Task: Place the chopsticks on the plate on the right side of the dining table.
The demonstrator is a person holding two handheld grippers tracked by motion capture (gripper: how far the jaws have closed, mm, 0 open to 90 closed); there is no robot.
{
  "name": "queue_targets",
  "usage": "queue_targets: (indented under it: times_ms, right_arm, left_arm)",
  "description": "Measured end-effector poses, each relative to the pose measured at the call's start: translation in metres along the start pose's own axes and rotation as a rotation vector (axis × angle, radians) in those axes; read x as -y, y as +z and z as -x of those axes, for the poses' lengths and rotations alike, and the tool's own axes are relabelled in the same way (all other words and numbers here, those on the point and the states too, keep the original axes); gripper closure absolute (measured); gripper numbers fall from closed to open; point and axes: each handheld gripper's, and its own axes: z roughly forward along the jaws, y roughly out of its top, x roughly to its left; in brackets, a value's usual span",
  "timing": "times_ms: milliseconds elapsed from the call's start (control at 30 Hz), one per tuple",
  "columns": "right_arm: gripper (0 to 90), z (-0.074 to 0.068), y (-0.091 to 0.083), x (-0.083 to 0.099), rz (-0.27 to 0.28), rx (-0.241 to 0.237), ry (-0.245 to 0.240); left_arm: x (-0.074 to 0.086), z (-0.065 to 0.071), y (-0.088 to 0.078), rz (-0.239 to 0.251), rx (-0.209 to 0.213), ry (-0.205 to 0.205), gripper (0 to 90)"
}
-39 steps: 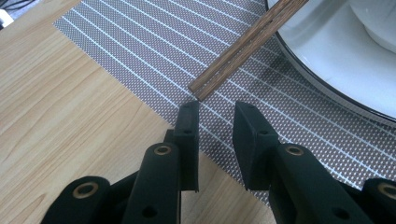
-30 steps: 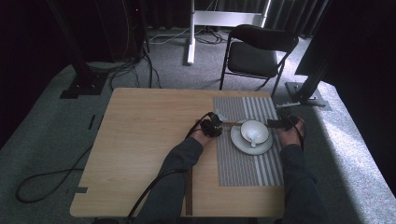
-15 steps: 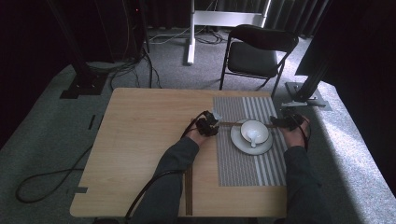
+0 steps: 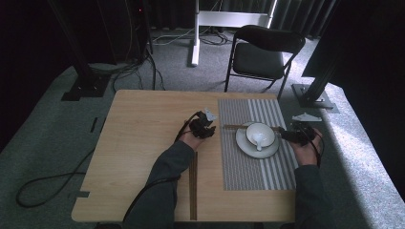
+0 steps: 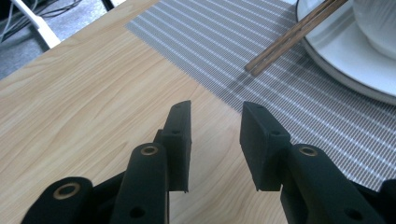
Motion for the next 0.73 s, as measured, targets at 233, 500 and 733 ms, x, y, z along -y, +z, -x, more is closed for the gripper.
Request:
queue_targets:
  times_ms: [233, 500, 733]
  right_arm:
    - [34.2, -0.011, -0.014, 0.025, 0.010, 0.000, 0.002]
    - [34.2, -0.023, -0.037, 0.052, 0.021, -0.001, -0.024]
    - [33.2, -0.034, -0.051, 0.061, 0.060, -0.014, -0.024]
  left_arm:
    - [0.019, -0.005, -0.014, 0.006, -0.012, -0.015, 61.8]
    - [0.040, -0.011, -0.033, 0.024, -0.034, -0.044, 61.3]
    - [0.054, -0.017, -0.053, 0.039, -0.051, -0.056, 59.5]
